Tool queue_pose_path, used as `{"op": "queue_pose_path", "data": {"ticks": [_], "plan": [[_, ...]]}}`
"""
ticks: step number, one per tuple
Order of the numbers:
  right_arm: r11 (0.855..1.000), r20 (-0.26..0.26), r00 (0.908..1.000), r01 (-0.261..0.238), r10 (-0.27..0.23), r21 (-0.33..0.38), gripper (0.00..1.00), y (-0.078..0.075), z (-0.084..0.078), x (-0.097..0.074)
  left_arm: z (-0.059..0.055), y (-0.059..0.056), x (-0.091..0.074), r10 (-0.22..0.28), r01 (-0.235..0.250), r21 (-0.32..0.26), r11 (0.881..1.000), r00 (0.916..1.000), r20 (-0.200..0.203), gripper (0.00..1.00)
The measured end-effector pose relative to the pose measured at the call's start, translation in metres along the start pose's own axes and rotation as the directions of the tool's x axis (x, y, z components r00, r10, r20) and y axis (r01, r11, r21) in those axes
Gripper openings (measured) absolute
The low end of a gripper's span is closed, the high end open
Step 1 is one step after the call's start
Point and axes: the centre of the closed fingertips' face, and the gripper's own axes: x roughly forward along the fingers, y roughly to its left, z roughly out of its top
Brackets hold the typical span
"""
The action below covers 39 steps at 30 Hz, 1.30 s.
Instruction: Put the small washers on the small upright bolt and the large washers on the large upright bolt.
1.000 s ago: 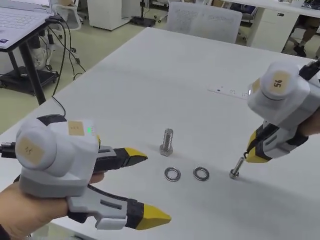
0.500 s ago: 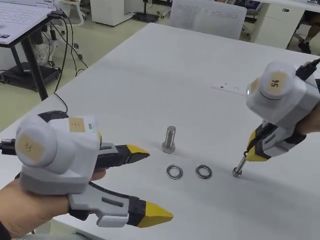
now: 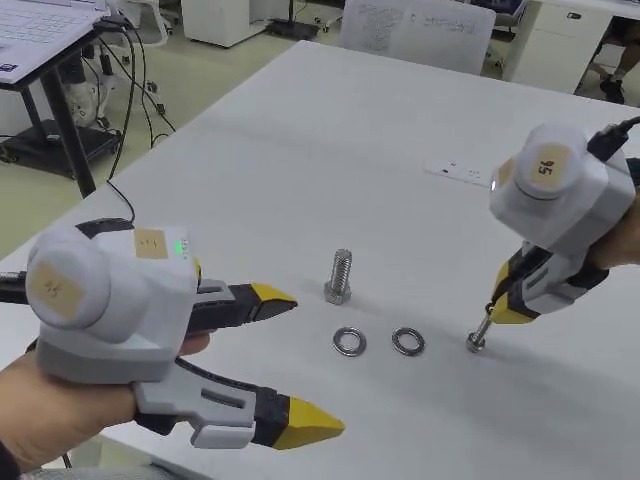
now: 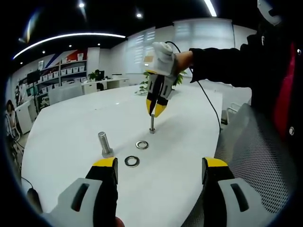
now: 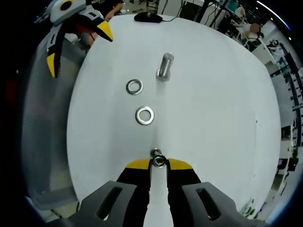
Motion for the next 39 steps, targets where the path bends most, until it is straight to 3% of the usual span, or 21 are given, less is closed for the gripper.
{"op": "queue_pose_path", "data": {"ticks": [23, 39], "plan": [[1.0, 0.0, 0.9997, -0.023, 0.023, 0.013, 0.13, 0.001, -0.003, 0.015, 0.005, 0.008, -0.002, 0.01, -0.01, 0.007, 1.0, 0.9999, 0.004, 0.72], [0.999, -0.015, 0.9991, -0.039, 0.039, 0.012, 0.13, 0.006, -0.009, 0.038, 0.005, 0.009, -0.001, 0.011, -0.011, 0.004, 1.0, 0.9999, -0.003, 0.72]]}}
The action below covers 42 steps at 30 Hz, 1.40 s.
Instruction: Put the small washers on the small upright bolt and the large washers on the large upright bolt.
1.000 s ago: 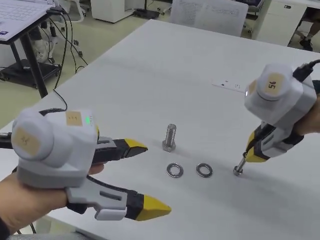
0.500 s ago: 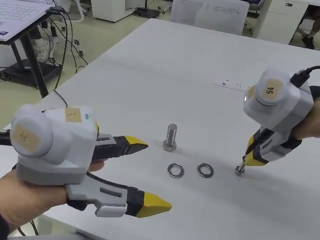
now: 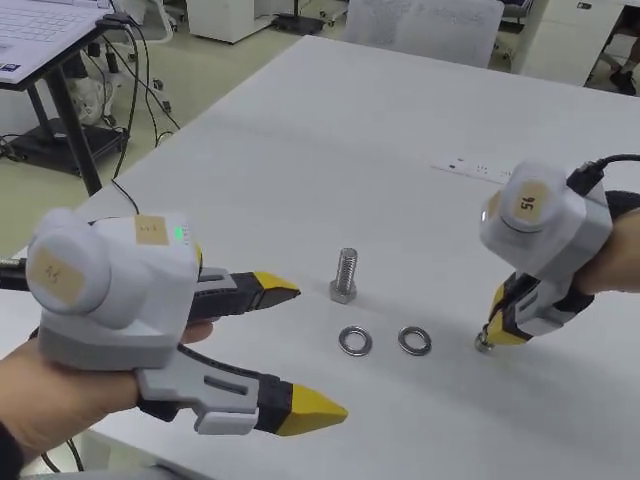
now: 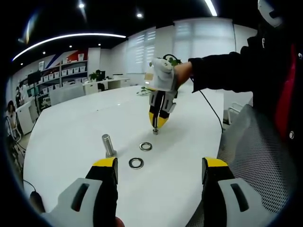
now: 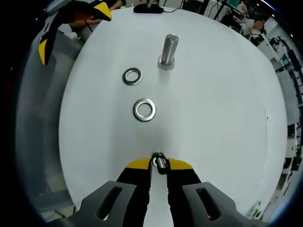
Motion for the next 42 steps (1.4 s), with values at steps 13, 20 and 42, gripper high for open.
{"op": "queue_pose_path", "data": {"ticks": [13, 20, 42], "plan": [[1.0, -0.013, 0.9999, 0.002, -0.002, -0.006, 0.13, 0.0003, -0.0019, 0.0071, 0.0003, -0.0004, -0.0005, 0.004, -0.004, -0.004, 1.0, 1.0, 0.001, 0.72], [1.0, -0.009, 1.0, 0.002, -0.002, -0.007, 0.14, -0.0005, 0.0, 0.0076, -0.0001, -0.0007, -0.0005, 0.003, -0.003, -0.005, 1.0, 1.0, 0.001, 0.72], [1.0, 0.02, 0.9998, -0.004, 0.004, -0.004, 0.32, 0.0024, 0.0028, 0.0033, -0.0006, -0.0008, -0.0003, 0.003, -0.003, -0.007, 1.0, 1.0, 0.002, 0.72]]}}
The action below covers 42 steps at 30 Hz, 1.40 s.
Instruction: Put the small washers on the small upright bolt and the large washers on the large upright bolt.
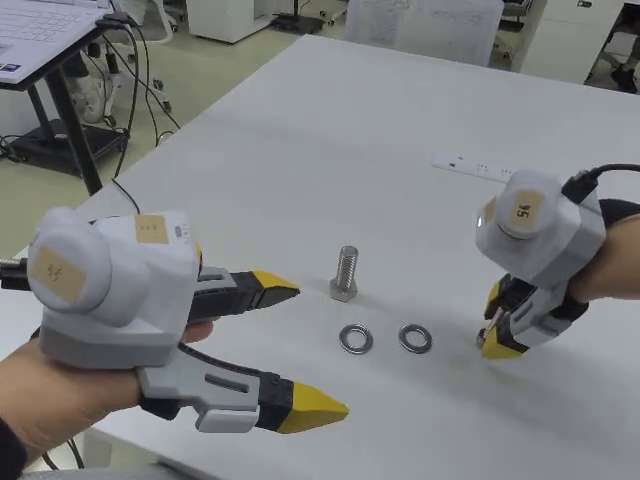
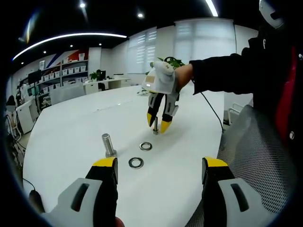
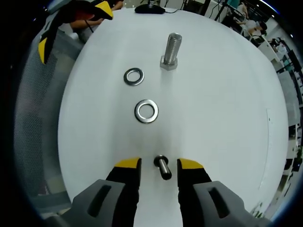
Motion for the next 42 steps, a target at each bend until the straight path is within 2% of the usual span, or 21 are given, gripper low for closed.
{"op": "queue_pose_path", "data": {"ticks": [17, 30, 36, 42], "plan": [[1.0, 0.037, 0.999, 0.024, -0.024, -0.006, 0.36, -0.001, 0.012, -0.016, 0.0, 0.0, -0.001, 0.001, -0.001, 0.0, 1.0, 1.0, 0.007, 0.72], [0.998, 0.067, 0.9968, 0.047, -0.044, -0.045, 0.36, -0.002, 0.032, -0.029, 0.0, -0.001, -0.003, 0.007, -0.006, -0.003, 1.0, 0.9999, 0.013, 0.72], [0.997, 0.072, 0.9963, 0.05, -0.046, -0.065, 0.36, -0.002, 0.04, -0.031, 0.001, -0.001, -0.004, 0.011, -0.011, -0.004, 1.0, 0.9998, 0.018, 0.72], [0.995, 0.074, 0.9966, 0.045, -0.038, -0.09, 0.36, -0.001, 0.05, -0.025, 0.002, -0.001, -0.004, 0.016, -0.015, -0.003, 1.0, 0.9996, 0.024, 0.72]]}}
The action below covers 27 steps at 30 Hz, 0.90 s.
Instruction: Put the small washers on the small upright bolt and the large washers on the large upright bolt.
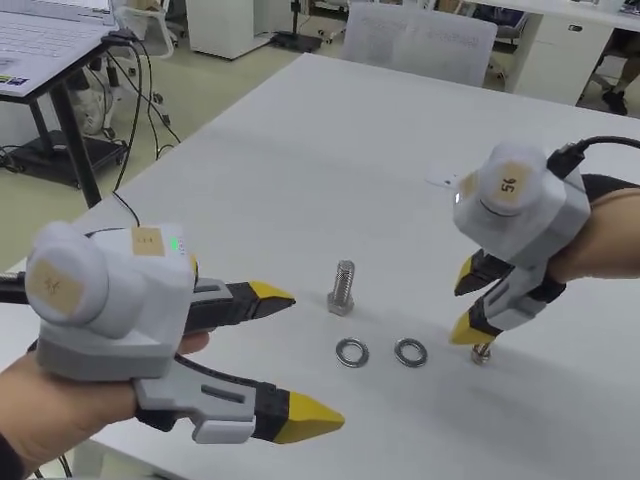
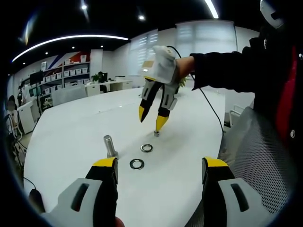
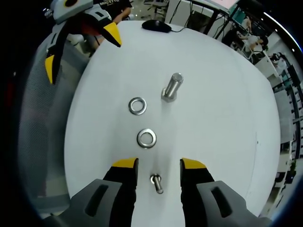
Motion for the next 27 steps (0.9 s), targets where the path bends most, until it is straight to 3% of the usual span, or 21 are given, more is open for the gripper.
{"op": "queue_pose_path", "data": {"ticks": [13, 27], "plan": [[0.998, 0.002, 0.9993, -0.038, 0.038, -0.043, 0.36, 0.01, 0.023, 0.018, 0.002, 0.004, -0.003, 0.02, -0.02, -0.004, 1.0, 0.9997, 0.015, 0.72], [0.996, -0.035, 0.9963, -0.08, 0.078, -0.041, 0.36, 0.015, 0.02, 0.043, 0.002, 0.012, -0.009, 0.049, -0.049, -0.013, 0.999, 0.9984, 0.029, 0.72]]}}
